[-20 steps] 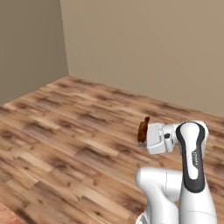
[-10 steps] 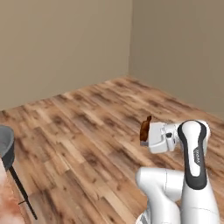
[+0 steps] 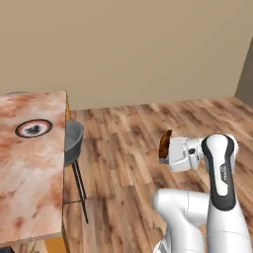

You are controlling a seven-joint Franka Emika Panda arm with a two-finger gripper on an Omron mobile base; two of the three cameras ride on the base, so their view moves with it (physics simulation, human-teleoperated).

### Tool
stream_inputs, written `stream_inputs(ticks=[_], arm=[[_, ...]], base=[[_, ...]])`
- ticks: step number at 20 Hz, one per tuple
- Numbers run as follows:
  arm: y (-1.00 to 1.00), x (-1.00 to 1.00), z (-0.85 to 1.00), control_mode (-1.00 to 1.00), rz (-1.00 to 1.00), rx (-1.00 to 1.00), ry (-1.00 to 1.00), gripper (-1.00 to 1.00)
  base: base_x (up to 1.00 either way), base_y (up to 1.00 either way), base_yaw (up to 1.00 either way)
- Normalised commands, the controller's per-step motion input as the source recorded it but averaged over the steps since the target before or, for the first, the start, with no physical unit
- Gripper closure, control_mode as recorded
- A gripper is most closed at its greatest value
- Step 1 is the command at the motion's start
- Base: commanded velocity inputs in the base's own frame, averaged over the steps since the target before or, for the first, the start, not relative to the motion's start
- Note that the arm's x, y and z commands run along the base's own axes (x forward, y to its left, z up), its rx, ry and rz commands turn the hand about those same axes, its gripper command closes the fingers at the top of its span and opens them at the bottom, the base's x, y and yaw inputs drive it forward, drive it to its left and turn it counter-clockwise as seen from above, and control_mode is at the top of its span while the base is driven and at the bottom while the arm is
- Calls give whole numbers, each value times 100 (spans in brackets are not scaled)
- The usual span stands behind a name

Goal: Take the chicken drumsticks from the pan and place one on each plate on the dining counter.

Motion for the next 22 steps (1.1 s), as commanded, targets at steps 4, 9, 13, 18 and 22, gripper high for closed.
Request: stream_inputs(ticks=[4,9,13,18,22], arm=[[0,0,0,100,0,0,0,100],[0,0,0,100,0,0,0,100],[0,0,0,100,0,0,0,100],[0,0,0,100,0,0,0,100],[0,0,0,100,0,0,0,100]], base=[[59,-13,70],[59,-29,66],[57,-60,55],[55,-60,51],[55,-62,50]])
